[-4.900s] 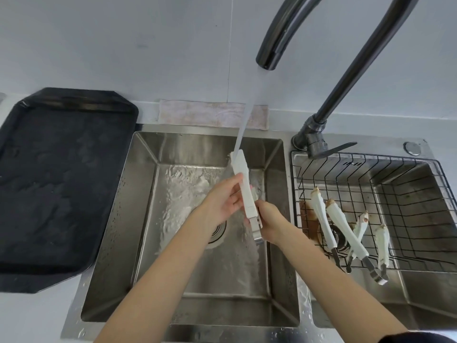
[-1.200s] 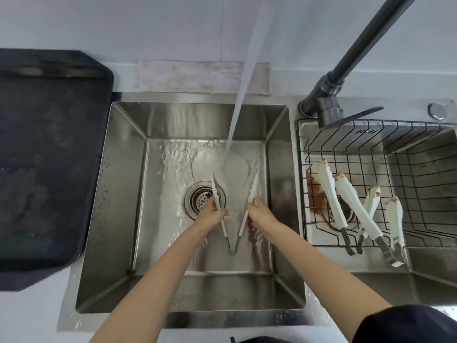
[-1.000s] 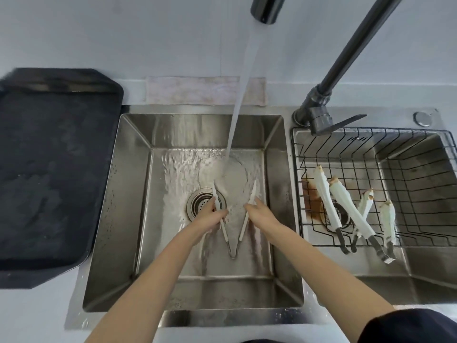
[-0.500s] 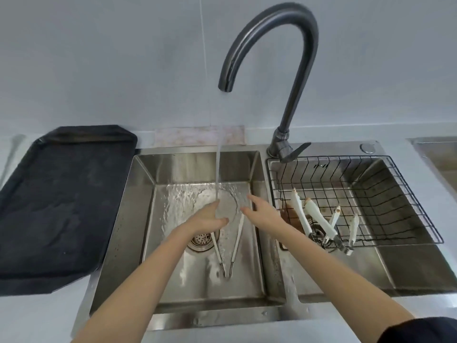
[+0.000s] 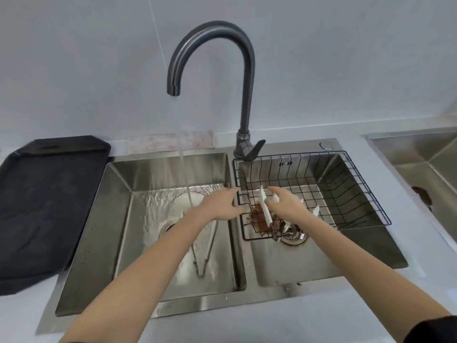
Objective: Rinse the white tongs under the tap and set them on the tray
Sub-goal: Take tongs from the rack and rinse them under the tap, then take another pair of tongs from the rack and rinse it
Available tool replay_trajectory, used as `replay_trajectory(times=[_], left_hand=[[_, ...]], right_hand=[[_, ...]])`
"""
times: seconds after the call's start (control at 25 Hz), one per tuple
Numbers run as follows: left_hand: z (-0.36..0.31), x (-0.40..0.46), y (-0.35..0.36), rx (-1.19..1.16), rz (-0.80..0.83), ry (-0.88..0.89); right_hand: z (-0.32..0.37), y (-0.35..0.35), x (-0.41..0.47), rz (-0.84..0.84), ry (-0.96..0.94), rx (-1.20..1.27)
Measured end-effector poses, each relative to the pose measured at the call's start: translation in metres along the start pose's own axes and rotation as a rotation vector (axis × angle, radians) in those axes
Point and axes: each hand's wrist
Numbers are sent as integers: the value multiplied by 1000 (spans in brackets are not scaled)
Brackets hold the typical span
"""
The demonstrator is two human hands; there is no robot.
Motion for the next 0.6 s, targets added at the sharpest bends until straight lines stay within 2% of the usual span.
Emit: replay_trajectory(times=[0.32, 0.6], left_hand=[[-73, 35, 10, 0, 9, 65], [-101, 58, 37, 33, 146, 13]], right_hand=[[-73, -43, 10, -12, 210, -59], [-104, -41, 27, 36, 326, -56]])
Point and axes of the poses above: each hand's wrist, its own x-axis towards the middle knuckle, its own y-axis out of the palm, z = x × y, and after that the axes turned 7 degrees about x, right-handed
